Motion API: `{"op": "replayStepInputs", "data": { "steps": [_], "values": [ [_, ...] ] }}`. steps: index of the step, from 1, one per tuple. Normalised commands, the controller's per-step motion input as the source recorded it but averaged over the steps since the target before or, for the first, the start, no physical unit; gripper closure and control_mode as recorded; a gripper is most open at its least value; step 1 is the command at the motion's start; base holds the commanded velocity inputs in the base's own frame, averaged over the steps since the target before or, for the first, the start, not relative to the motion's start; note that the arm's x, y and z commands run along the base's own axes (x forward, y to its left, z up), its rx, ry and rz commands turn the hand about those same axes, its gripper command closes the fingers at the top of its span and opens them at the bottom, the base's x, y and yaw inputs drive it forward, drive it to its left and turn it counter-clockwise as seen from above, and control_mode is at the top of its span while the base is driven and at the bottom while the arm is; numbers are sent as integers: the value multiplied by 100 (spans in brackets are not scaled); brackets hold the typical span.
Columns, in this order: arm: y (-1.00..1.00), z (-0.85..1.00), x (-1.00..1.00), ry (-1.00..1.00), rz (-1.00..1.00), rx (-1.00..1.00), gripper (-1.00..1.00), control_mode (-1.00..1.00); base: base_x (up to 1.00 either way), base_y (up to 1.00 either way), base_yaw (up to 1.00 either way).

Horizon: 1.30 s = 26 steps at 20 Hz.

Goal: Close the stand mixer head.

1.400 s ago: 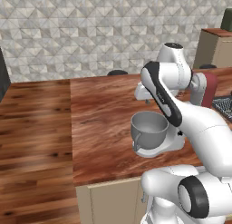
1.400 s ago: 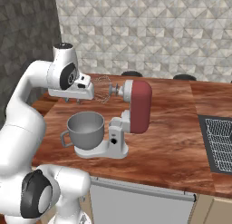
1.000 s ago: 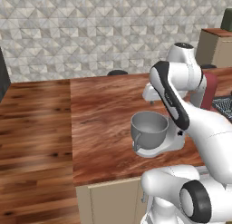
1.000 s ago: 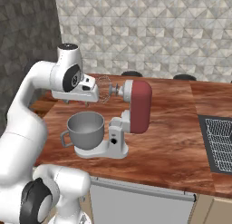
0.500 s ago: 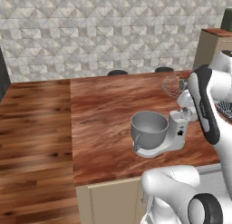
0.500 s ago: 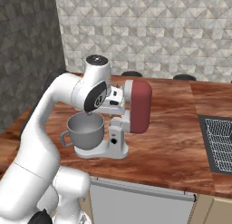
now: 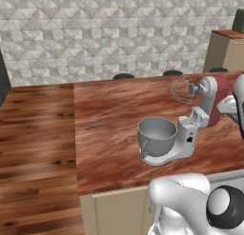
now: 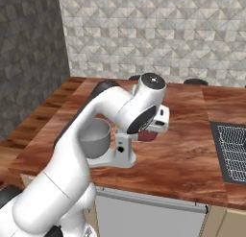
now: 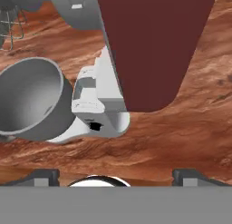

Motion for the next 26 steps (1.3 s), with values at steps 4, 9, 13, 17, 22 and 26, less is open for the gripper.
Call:
{"op": "replayStepInputs", "data": {
  "steps": [4, 9, 13, 17, 22, 26],
  "values": [
    [-96, 0, 0, -6, 0, 10, -100, -100, 0, 0, 0],
    [-72, 0, 16, -14, 0, 6, -100, -100, 0, 0, 0],
    [-17, -24, 57, -24, 0, 0, -100, -100, 0, 0, 0],
    [0, -43, 71, -42, 1, 0, -100, -100, 0, 0, 0],
    [1, -49, 75, -40, 5, 1, -100, -100, 0, 0, 0],
    [28, -4, 99, -12, 8, 0, -100, -100, 0, 0, 0]
  ]
}}
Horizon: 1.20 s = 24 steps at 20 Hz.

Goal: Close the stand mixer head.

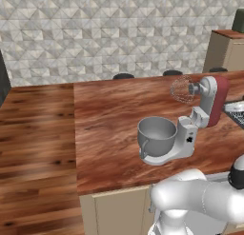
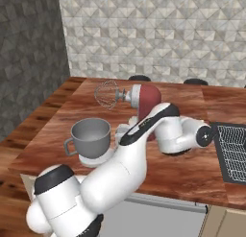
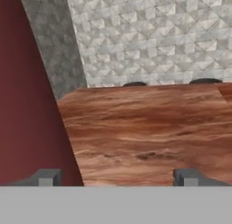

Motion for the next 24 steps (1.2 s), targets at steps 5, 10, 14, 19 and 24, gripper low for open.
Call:
{"op": "replayStepInputs", "data": {
  "steps": [5, 10, 14, 19, 24],
  "values": [
    [79, 12, 89, 0, 26, -10, -100, -100, 0, 0, 0],
    [100, 7, 30, 0, 42, -21, -100, -100, 0, 0, 0],
    [100, -27, 0, 0, 29, -17, -100, -100, 0, 0, 0],
    [100, -74, -18, 0, 18, -14, -100, -100, 0, 0, 0],
    [100, -92, -31, -2, 14, -9, -100, -100, 0, 0, 0]
  ]
}}
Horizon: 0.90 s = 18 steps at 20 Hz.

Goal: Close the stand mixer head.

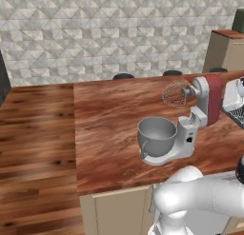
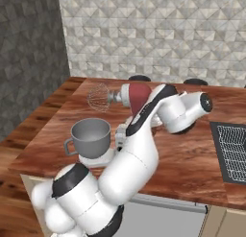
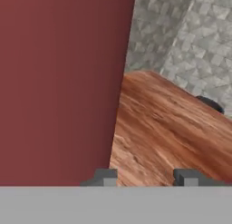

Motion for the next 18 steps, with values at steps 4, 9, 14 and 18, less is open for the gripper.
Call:
{"op": "replayStepInputs", "data": {
  "steps": [4, 9, 14, 18],
  "values": [
    [100, -92, -28, -6, 12, -9, -100, -100, 0, 0, 0],
    [100, -74, -15, -7, 9, -26, -100, -100, 0, 0, 0],
    [100, -85, -2, -3, 20, -38, -100, -100, 0, 0, 0],
    [100, -69, 0, 7, 34, -28, -100, -100, 0, 0, 0]
  ]
}}
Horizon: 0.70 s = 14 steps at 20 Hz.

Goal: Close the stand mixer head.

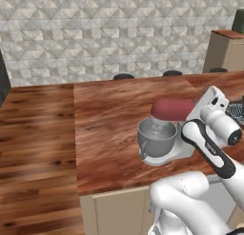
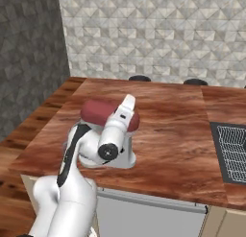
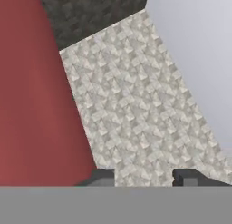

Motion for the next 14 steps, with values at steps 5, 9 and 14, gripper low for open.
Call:
{"op": "replayStepInputs", "data": {
  "steps": [5, 9, 14],
  "values": [
    [100, 50, -11, 30, 49, -1, -100, -100, 0, 0, 0],
    [100, 100, -2, 26, 48, 0, -100, -100, 0, 0, 0],
    [100, 77, 7, 21, 32, -10, -100, -100, 0, 0, 0]
  ]
}}
